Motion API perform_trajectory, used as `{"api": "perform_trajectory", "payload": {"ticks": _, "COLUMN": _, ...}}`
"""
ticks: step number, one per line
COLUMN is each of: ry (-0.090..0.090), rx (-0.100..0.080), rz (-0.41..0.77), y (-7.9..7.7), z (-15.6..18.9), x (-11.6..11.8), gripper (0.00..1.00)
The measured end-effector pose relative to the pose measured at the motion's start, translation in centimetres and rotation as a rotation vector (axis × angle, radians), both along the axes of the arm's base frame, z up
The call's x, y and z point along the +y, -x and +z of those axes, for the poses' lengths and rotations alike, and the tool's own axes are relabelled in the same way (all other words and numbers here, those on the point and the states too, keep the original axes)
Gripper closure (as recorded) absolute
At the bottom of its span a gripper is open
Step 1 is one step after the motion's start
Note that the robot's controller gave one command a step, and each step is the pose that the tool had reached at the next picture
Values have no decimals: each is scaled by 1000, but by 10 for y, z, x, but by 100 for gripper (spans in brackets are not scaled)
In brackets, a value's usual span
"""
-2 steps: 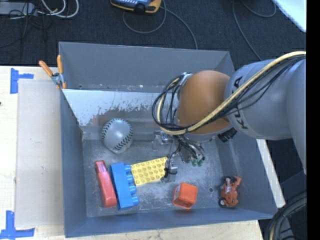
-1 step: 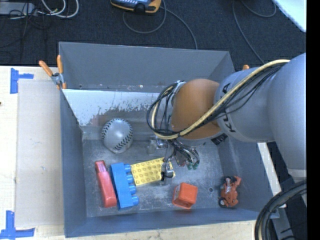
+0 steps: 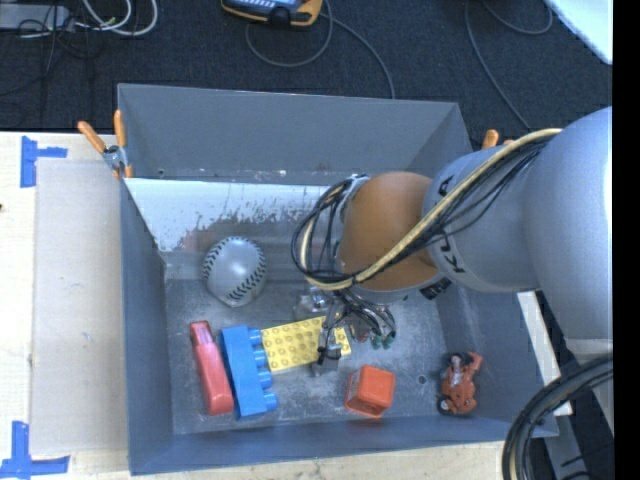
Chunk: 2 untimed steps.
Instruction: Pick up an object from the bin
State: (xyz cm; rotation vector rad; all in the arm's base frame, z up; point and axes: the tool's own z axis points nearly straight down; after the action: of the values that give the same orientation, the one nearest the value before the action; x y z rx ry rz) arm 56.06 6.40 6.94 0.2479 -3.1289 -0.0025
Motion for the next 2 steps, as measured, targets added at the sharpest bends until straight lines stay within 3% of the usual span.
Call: {"api": "perform_trajectory", "payload": {"ticks": 2, "ry": 0, "rx": 4, "rz": -1, "y": 2, "z": 4, "x": 0, "gripper": 100}}
